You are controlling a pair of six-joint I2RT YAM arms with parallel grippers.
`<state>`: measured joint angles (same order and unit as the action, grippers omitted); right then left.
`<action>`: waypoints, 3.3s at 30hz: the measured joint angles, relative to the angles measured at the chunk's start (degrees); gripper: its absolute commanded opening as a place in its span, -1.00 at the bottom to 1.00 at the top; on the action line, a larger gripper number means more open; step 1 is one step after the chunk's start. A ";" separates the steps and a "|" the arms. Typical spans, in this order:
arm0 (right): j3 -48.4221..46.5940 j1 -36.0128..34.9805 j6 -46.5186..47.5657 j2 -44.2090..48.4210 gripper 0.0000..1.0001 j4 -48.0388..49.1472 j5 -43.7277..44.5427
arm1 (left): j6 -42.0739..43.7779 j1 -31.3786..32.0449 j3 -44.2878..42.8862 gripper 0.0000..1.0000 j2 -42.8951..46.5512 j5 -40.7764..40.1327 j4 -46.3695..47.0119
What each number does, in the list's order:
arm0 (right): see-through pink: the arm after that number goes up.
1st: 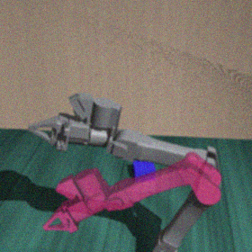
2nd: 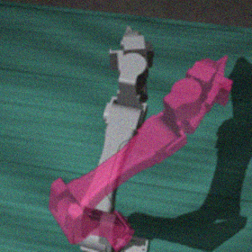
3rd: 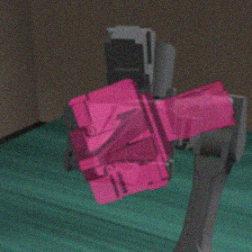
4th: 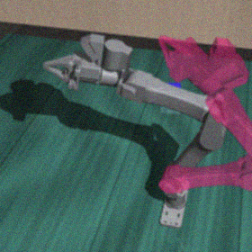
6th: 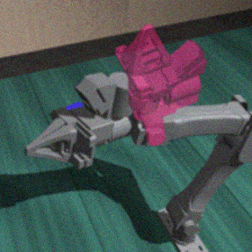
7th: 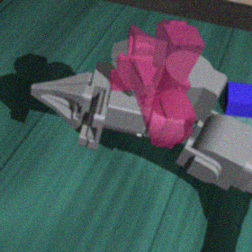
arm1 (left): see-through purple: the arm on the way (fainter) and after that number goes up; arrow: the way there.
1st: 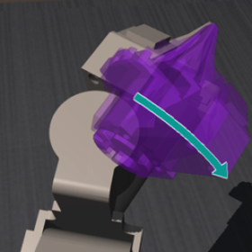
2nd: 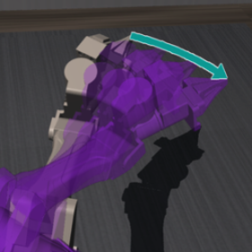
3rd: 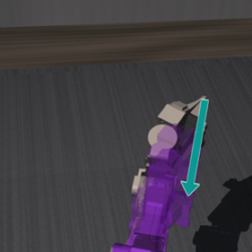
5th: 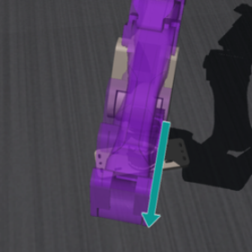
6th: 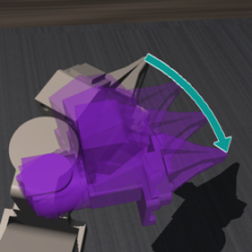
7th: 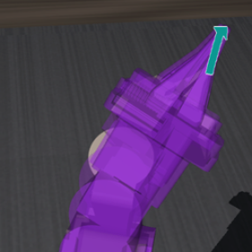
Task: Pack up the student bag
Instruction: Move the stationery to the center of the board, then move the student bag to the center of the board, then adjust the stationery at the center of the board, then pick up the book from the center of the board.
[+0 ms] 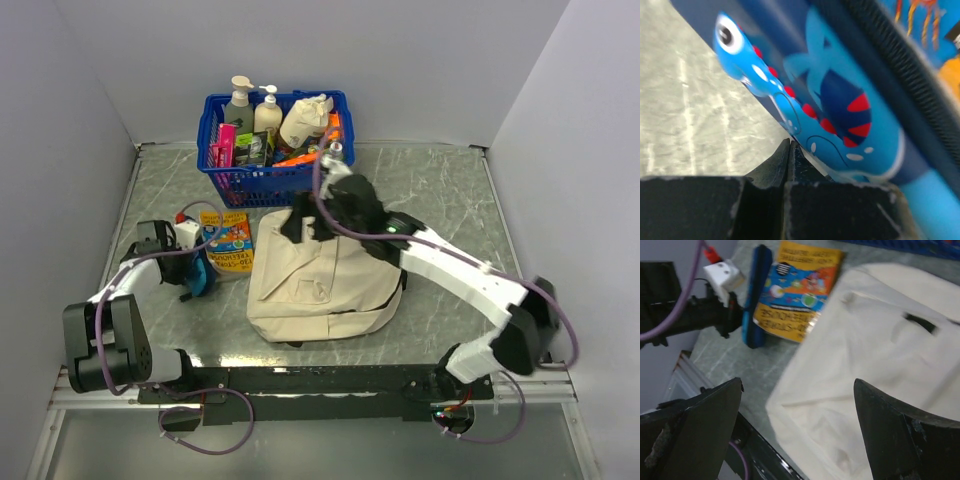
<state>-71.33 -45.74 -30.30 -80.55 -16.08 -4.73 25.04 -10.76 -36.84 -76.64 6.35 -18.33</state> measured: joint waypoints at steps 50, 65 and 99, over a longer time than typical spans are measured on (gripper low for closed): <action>-2.03 2.34 -2.86 -31.82 1.00 7.08 -0.17 | -0.44 -3.91 -34.29 -0.92 -29.22 3.82 -3.93; -7.54 1.75 -4.79 -33.20 1.00 8.98 -4.90 | 1.60 7.82 -20.28 -0.92 -21.86 7.41 -2.56; -2.86 4.79 -22.18 -40.76 1.00 31.93 -13.88 | 5.75 19.23 -24.55 -0.89 -26.71 5.05 2.97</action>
<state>-74.19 -40.95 -52.49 -121.32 15.86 -18.61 30.79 8.47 -61.39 -103.35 11.40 -15.35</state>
